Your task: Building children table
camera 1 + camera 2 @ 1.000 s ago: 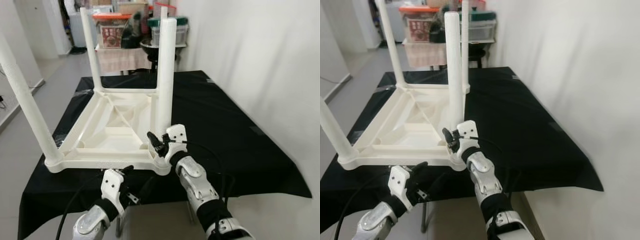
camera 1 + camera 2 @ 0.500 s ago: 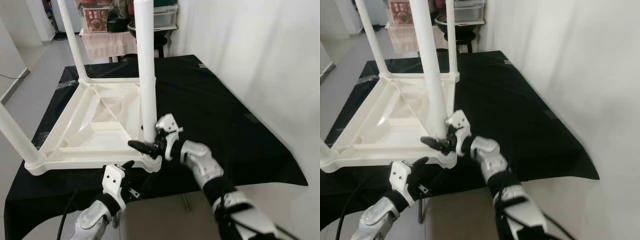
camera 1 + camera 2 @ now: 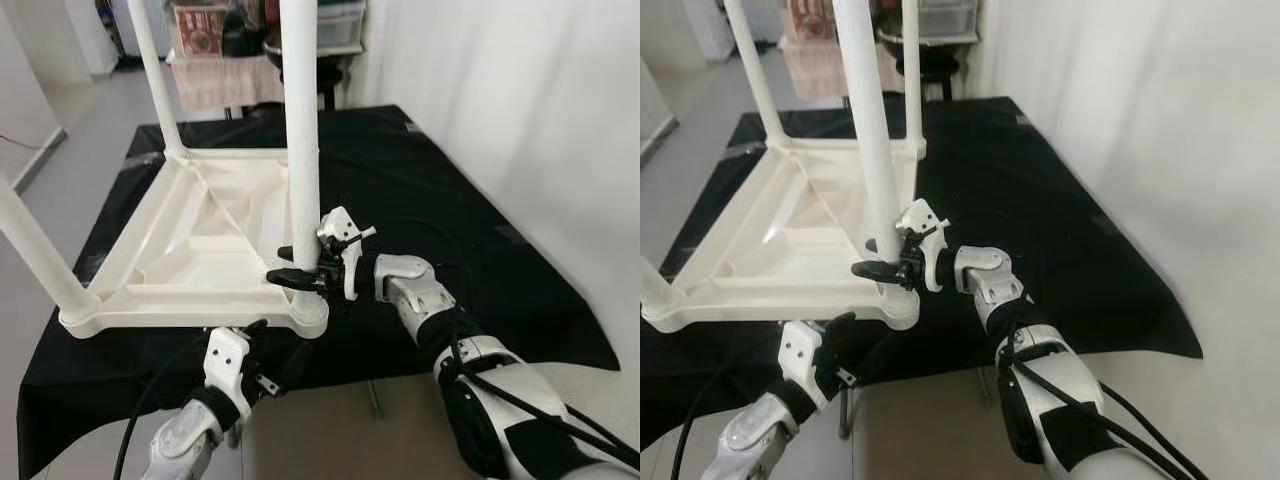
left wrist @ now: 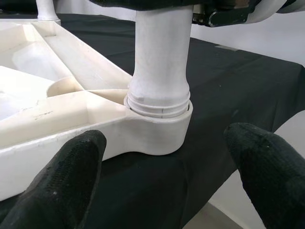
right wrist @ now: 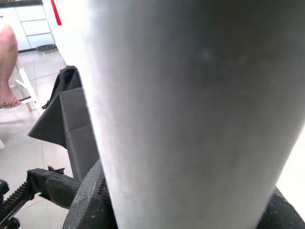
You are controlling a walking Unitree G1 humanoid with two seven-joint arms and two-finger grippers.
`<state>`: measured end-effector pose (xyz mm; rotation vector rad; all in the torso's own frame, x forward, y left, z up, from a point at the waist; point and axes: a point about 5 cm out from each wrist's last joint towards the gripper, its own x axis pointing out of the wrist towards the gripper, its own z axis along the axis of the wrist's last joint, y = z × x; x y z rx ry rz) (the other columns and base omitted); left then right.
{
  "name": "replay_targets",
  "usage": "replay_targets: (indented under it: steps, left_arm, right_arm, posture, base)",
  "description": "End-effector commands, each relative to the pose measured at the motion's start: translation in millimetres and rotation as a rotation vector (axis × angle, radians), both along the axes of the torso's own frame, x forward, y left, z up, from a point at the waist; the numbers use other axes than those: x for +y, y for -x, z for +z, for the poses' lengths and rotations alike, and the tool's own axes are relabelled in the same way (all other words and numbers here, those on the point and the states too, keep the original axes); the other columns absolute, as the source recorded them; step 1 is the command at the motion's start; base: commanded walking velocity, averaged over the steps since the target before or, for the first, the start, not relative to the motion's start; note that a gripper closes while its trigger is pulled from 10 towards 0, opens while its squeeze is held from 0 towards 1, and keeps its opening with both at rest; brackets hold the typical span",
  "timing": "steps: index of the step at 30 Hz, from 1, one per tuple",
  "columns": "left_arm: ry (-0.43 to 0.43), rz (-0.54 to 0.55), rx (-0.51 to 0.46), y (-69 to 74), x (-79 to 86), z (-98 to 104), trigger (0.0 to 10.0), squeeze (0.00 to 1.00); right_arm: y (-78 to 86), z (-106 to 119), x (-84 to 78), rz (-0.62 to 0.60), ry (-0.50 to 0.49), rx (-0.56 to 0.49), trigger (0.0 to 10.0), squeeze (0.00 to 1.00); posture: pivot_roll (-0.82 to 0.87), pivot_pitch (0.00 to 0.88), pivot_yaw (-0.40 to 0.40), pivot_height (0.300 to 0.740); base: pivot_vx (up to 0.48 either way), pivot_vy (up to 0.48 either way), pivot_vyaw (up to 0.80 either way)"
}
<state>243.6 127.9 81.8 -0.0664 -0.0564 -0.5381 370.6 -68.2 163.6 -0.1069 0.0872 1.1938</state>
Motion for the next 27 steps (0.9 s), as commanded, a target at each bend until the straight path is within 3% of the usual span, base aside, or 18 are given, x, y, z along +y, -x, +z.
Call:
replay_targets:
  steps: [1, 5, 9, 10, 11, 12, 13, 14, 16, 18, 21, 22, 24, 25, 27]
  left_arm:
    - [-0.010, 0.003, 0.010, 2.5, 0.5, -3.1, 10.0, 0.00]
    - [-0.008, 0.003, 0.009, 3.8, 0.7, -2.6, 10.0, 0.00]
    - [-0.007, 0.003, 0.010, 5.0, 1.0, -2.4, 10.0, 0.00]
    - [-0.006, 0.002, 0.010, 6.1, 1.9, -2.1, 10.0, 0.00]
    - [-0.006, 0.002, 0.010, 6.1, 1.9, -2.1, 10.0, 0.00]
    - [-0.008, -0.001, 0.012, 6.9, 2.8, -1.7, 10.0, 0.00]
    - [-0.008, -0.001, 0.012, 6.9, 2.8, -1.7, 10.0, 0.00]
    - [-0.011, -0.003, 0.013, 7.3, 4.2, -1.7, 10.0, 0.00]
    - [-0.013, -0.002, 0.014, 6.9, 5.0, -1.7, 10.0, 0.00]
    - [-0.017, 0.000, 0.015, 6.0, 6.2, -2.0, 10.0, 0.00]
    - [-0.020, 0.003, 0.015, 4.9, 7.4, -2.5, 10.0, 0.00]
    - [-0.020, 0.004, 0.015, 4.7, 7.5, -2.5, 10.0, 0.00]
    - [-0.021, 0.005, 0.015, 4.5, 7.8, -2.5, 10.0, 0.00]
    - [-0.022, 0.006, 0.015, 4.3, 8.1, -2.5, 10.0, 0.00]
    - [-0.023, 0.006, 0.016, 4.2, 8.5, -2.5, 10.0, 0.00]
  right_arm:
    - [0.0, -2.3, -0.3, -0.010, -0.004, 0.006, 0.0, 0.00]
    - [2.7, -14.8, -11.8, -0.065, -0.013, 0.012, 0.0, 0.00]
    - [6.5, -35.3, -19.6, -0.200, 0.009, 0.042, 0.0, 0.00]
    - [11.5, -62.7, -26.2, -0.591, 0.016, 0.079, 0.0, 0.00]
    - [11.5, -62.7, -26.2, -0.591, 0.016, 0.079, 0.0, 0.00]
    - [33.9, -89.7, -21.1, -0.782, 0.022, 0.150, 0.0, 0.00]
    - [33.9, -89.7, -21.1, -0.782, 0.022, 0.150, 0.0, 0.00]
    - [51.1, -103.7, -10.7, -0.859, 0.035, 0.191, 0.0, 0.00]
    - [55.5, -106.3, -1.2, -0.879, 0.031, 0.193, 0.0, 0.00]
    - [46.9, -98.8, 10.3, -0.838, 0.024, 0.154, 0.0, 0.00]
    - [33.3, -86.1, 12.5, -0.867, 0.012, 0.114, 0.0, 0.00]
    - [31.3, -83.5, 12.7, -0.878, 0.009, 0.108, 1.5, 0.00]
    - [28.5, -80.2, 13.2, -0.882, 0.018, 0.099, 1.5, 0.00]
    - [25.6, -77.5, 14.2, -0.869, 0.019, 0.105, 10.0, 0.00]
    - [26.5, -72.9, 16.2, -0.877, 0.026, 0.111, 10.0, 0.00]
  posture:
    - [0.07, 0.000, -0.042, 0.740]
    - [0.06, 0.000, -0.036, 0.740]
    - [0.05, 0.000, -0.035, 0.740]
    - [0.04, 0.000, -0.033, 0.740]
    - [0.04, 0.000, -0.033, 0.740]
    - [0.06, 0.000, -0.030, 0.740]
    - [0.06, 0.000, -0.030, 0.740]
    - [0.04, 0.000, -0.012, 0.740]
    - [0.05, 0.000, -0.006, 0.740]
    - [0.05, 0.000, -0.007, 0.740]
    - [0.05, 0.000, -0.007, 0.740]
    - [0.05, 0.000, -0.006, 0.740]
    - [0.06, 0.000, -0.004, 0.740]
    - [0.06, 0.000, -0.002, 0.740]
    - [0.06, 0.000, -0.001, 0.740]
  base:
    - [0.000, 0.000, 0.00]
    - [0.000, 0.000, 0.00]
    - [0.000, 0.000, 0.00]
    - [0.000, 0.000, 0.00]
    - [0.000, 0.000, 0.00]
    - [0.000, 0.000, 0.00]
    - [0.000, 0.000, 0.00]
    - [0.000, 0.000, 0.00]
    - [0.000, 0.000, 0.00]
    - [0.000, 0.000, 0.00]
    - [0.000, 0.000, 0.00]
    - [0.000, 0.000, 0.00]
    - [0.000, 0.000, 0.00]
    - [0.000, 0.000, 0.00]
    - [0.000, 0.000, 0.00]
